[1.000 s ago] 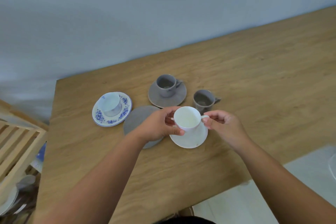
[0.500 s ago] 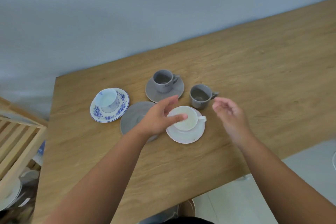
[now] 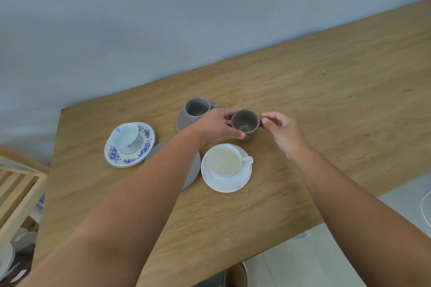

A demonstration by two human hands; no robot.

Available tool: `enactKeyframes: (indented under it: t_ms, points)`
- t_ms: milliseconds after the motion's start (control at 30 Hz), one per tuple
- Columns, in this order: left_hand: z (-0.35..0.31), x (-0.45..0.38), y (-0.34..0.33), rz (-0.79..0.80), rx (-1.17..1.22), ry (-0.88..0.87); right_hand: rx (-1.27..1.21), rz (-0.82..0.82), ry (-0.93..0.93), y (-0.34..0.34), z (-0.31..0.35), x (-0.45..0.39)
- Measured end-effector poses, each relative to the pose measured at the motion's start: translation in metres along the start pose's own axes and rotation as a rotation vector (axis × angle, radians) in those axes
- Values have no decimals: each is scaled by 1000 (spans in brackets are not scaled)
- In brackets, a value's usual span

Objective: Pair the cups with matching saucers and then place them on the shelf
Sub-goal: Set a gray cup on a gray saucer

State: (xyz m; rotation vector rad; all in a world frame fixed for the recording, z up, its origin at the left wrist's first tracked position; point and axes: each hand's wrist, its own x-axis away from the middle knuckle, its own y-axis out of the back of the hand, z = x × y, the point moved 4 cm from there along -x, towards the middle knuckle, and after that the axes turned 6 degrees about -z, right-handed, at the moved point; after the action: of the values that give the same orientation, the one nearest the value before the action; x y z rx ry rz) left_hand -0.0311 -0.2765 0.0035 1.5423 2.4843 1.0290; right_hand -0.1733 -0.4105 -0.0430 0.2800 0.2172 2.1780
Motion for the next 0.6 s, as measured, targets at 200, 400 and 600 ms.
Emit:
enactKeyframes:
  t_ms: [200,400,600]
  points:
    - [-4,17,32,-210,10,-140,-124,62,112,-9,38,2]
    - [31,69,64,-316,207,-100,-33,225,184,-50,67,23]
    - [74,103,70,-345,221,-5,191,425,191,-97,65,32]
